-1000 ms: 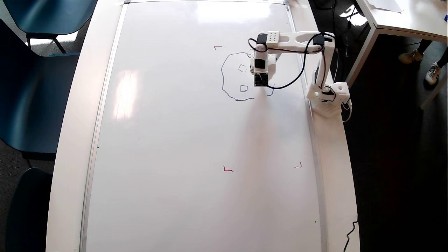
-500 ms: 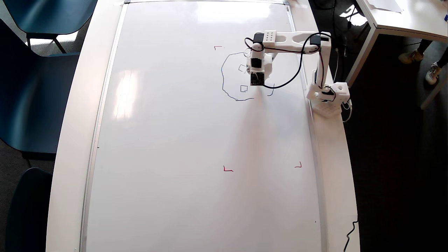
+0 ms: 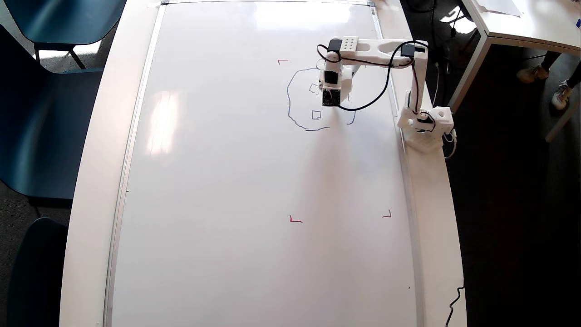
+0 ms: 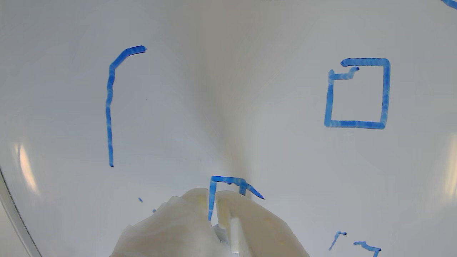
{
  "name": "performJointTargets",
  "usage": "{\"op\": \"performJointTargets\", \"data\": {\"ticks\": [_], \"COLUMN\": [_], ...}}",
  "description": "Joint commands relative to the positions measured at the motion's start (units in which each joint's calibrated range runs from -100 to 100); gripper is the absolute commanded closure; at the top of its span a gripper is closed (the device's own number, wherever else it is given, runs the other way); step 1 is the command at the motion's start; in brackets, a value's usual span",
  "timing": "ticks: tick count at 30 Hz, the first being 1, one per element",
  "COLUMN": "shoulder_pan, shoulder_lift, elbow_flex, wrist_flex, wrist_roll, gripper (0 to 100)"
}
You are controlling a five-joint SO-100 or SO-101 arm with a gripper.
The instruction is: Draw on a whiteboard a robot head using a pen attached to the gripper
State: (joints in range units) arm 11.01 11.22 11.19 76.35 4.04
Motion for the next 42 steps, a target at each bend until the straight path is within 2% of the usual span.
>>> {"op": "performJointTargets", "data": {"ticks": [1, 35, 42], "shoulder_pan": [1.40, 2.95, 3.02], "shoulder_lift": [1.73, -1.12, -1.12], "elbow_flex": [-4.52, -5.79, -10.51], "wrist_flex": [0.45, 2.80, 5.23], "wrist_roll": [0.14, -0.13, -0.24], "gripper": [99, 99, 99]}}
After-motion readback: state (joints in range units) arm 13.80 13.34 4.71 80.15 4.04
